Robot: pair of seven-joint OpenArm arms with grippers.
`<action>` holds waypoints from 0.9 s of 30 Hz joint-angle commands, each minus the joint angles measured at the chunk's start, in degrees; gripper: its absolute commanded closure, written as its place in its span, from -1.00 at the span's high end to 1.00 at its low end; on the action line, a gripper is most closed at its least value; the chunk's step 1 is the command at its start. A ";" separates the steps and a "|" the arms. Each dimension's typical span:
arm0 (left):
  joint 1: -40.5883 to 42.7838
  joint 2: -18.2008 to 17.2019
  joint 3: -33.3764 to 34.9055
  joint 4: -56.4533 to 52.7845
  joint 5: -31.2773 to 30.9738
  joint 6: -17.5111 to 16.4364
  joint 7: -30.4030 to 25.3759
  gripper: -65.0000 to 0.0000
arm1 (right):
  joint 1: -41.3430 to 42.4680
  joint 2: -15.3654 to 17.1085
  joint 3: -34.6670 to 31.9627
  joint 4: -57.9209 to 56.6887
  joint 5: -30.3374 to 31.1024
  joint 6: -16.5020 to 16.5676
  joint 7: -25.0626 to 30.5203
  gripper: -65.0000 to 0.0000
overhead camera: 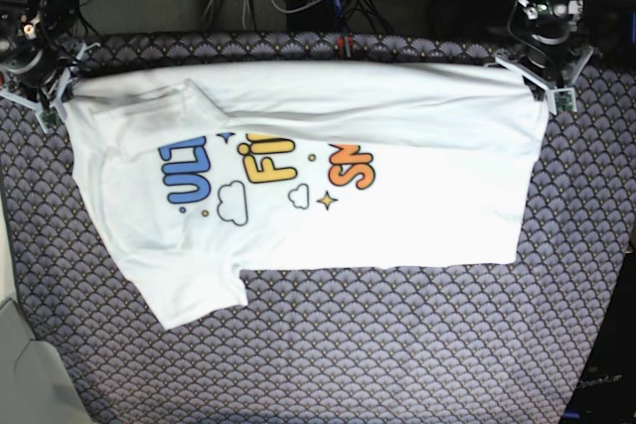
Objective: Fold the T-shirt properly
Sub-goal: 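Pull both grippers back toward the collar, dragging the shirt along, then release the shirt and move both grippers toward the hem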
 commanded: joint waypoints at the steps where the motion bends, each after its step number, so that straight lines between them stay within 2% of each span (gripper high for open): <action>1: 0.16 -0.62 -0.74 0.82 0.60 0.97 -1.04 -0.73 | -0.06 1.11 0.62 0.74 -0.21 -0.47 0.23 -0.61; 4: 0.25 -0.45 -0.56 1.18 0.60 0.97 -1.04 -0.25 | -0.06 1.20 0.71 0.74 -0.30 -0.47 0.23 -0.27; 7: 0.25 -0.36 -0.74 1.35 0.60 0.97 -1.04 -0.01 | 0.11 1.11 3.00 0.83 -0.30 -0.47 0.23 -0.11; 15: 0.34 -0.18 -0.83 3.73 0.60 0.97 -1.04 0.02 | 0.47 1.64 9.41 0.92 -0.30 -0.47 0.23 -0.09; 27: -0.10 -0.89 -2.06 6.19 0.60 0.97 -1.04 0.02 | 0.64 1.20 7.92 0.92 -0.30 -0.47 0.23 -0.09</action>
